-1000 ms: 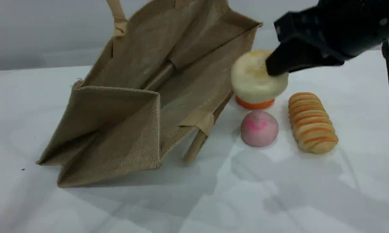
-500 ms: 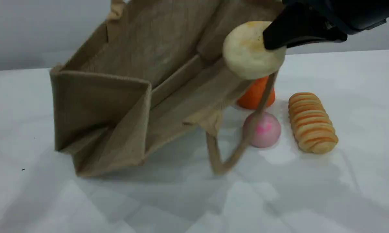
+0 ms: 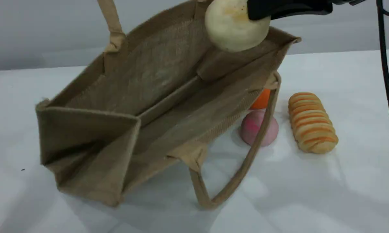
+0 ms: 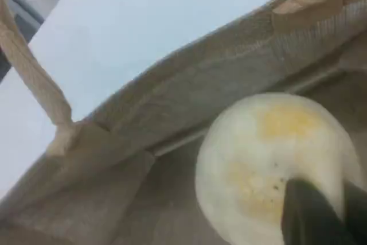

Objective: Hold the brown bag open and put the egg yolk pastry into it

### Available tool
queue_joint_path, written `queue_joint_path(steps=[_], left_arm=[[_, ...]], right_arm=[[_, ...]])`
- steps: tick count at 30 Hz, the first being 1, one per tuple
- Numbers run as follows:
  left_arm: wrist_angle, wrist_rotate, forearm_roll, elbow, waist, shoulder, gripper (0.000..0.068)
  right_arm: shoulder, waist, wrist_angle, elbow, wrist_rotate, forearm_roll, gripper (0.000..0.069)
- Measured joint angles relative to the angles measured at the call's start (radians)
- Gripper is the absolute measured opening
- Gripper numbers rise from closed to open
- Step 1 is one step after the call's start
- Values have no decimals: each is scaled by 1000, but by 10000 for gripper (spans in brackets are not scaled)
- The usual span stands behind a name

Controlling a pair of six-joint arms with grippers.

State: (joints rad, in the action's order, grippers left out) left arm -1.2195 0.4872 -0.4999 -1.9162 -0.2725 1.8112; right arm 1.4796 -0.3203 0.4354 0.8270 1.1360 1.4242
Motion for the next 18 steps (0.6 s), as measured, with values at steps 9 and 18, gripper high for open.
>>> queue_joint_path(steps=[9, 18], left_arm=[[-1, 4, -31, 0, 0, 0, 80], [-1, 5, -31, 0, 0, 0, 80]], right_arm=[[50, -62, 5, -1, -3, 35, 27], [169, -148, -110, 40, 74, 174, 27]])
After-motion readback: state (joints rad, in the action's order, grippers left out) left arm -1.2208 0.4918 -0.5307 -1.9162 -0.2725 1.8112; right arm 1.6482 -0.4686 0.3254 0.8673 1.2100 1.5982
